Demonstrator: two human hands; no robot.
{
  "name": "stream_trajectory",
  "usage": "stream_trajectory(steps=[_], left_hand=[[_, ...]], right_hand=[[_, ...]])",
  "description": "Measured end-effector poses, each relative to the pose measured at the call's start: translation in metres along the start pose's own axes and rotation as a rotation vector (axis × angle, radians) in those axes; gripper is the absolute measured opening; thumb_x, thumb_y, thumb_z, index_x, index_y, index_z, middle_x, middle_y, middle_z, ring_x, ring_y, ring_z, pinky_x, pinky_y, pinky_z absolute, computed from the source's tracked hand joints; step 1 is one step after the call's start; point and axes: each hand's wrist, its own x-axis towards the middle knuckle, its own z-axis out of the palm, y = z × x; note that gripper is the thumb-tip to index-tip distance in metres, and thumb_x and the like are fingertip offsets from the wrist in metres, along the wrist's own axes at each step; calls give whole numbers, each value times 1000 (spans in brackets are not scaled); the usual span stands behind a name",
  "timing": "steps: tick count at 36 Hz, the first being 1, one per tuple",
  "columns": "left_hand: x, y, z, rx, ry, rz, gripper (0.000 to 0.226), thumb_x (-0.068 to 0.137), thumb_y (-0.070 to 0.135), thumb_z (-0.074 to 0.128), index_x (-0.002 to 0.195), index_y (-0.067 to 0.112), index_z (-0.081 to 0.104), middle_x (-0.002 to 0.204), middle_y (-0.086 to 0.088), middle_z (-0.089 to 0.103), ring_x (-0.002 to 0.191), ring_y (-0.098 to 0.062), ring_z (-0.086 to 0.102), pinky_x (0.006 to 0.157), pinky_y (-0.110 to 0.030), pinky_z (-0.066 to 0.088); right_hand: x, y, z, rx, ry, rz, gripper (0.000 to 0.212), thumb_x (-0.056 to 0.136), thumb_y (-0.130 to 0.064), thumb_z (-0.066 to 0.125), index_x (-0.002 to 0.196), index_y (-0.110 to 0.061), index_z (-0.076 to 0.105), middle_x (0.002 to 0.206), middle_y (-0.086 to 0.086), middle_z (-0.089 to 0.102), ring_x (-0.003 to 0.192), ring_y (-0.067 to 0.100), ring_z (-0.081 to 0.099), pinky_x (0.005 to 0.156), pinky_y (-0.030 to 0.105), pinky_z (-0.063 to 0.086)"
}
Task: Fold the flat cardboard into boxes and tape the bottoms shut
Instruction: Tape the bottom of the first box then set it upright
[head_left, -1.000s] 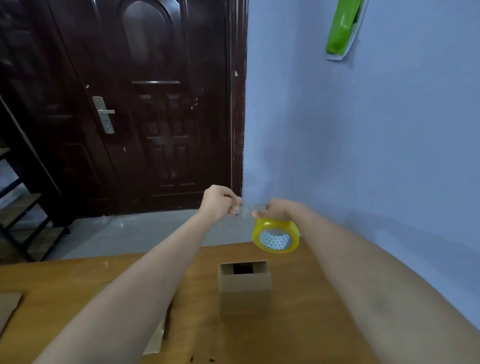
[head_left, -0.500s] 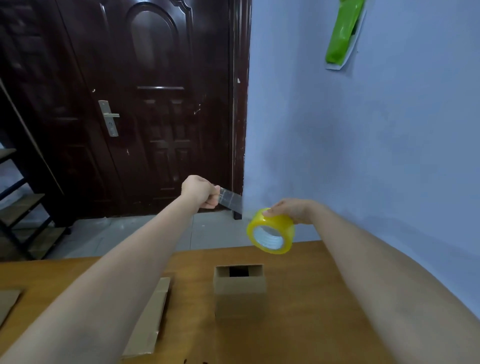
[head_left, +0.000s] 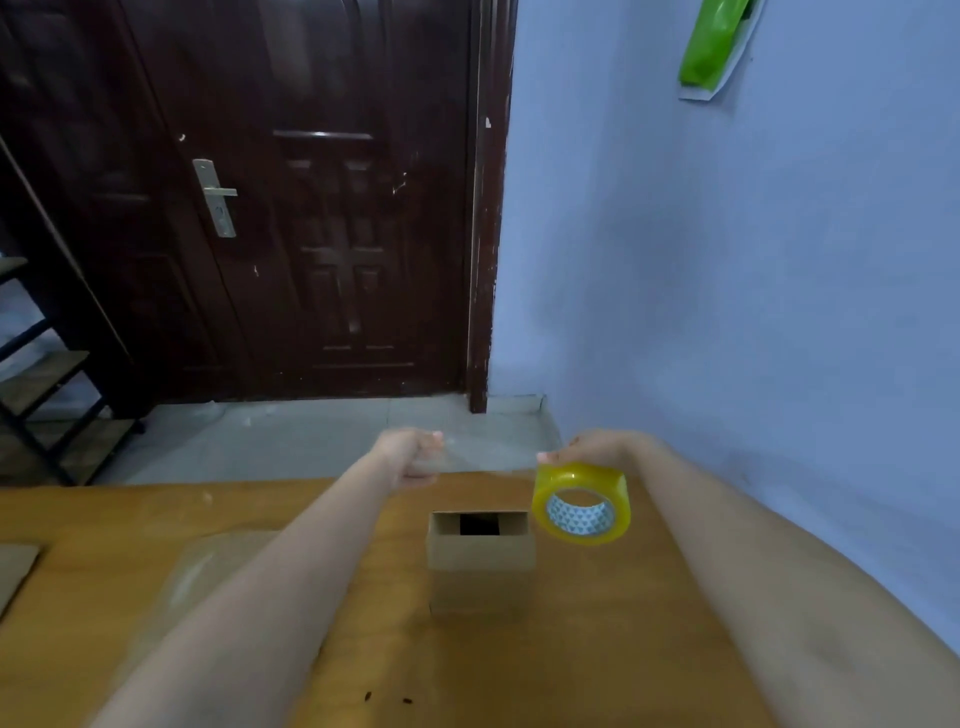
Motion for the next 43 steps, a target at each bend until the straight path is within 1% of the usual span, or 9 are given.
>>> stream_trajectory(steps=[4,9,11,18,26,31,35,38,43], left_hand=[[16,-20,8,-125,-61,-60,4,92,8,56,92,6,59,91,-12,61,76,-21,59,68,-31,53],[38,-38,22,-287,-42,-98,9,92,1,53,84,2,56,80,-13,61,66,-24,62,58,-31,57],[47,-48,25,-346,-40,-114,6,91,0,52,93,0,57,84,-13,62,67,-25,64,55,-36,58],[62,-77,34,-377,-52,-126,6,94,5,51,100,3,52,114,-25,57,87,-37,62,82,-48,52],[63,-77,37,-268,-23,-134,9,95,10,52,86,11,50,94,-14,61,82,-30,62,73,-45,52],[63,-89,47,-230,79,-60,16,98,14,49,82,13,53,96,-8,57,99,-29,58,87,-47,54],[60,-100,50,-139,138,57,17,100,19,44,88,9,53,90,-6,54,88,-23,55,79,-37,57],[62,-107,51,-138,165,145,23,100,18,42,80,11,51,85,-6,49,80,-19,50,72,-28,55],[61,-115,54,-180,176,223,26,100,13,41,76,10,49,77,-2,51,81,-19,51,87,-33,49]], right_hand=[[15,10,8,-98,-27,47,74,73,-75,57,116,-14,63,121,5,63,103,23,61,97,40,49],[28,20,14,-78,-56,74,73,77,-72,56,121,-14,62,125,2,60,112,22,59,100,36,45],[32,22,15,-78,-72,76,73,77,-72,55,123,-15,62,127,2,60,112,22,58,102,37,45],[45,28,22,-72,-123,91,61,75,-74,56,102,-21,68,113,2,66,104,22,63,98,42,49],[47,30,20,-115,-137,116,71,77,-74,53,119,-17,64,124,4,61,108,24,60,97,41,49],[47,26,19,-129,-123,118,73,80,-73,51,125,-16,60,129,6,58,112,26,58,99,42,47],[50,24,21,-122,-138,115,74,76,-76,51,121,-18,62,126,4,60,109,25,59,98,43,48],[52,22,22,-129,-125,115,71,75,-76,52,118,-19,64,122,3,62,107,24,60,98,42,49],[52,19,25,-104,-147,115,69,79,-72,52,119,-17,63,120,4,61,106,25,59,98,42,49]])
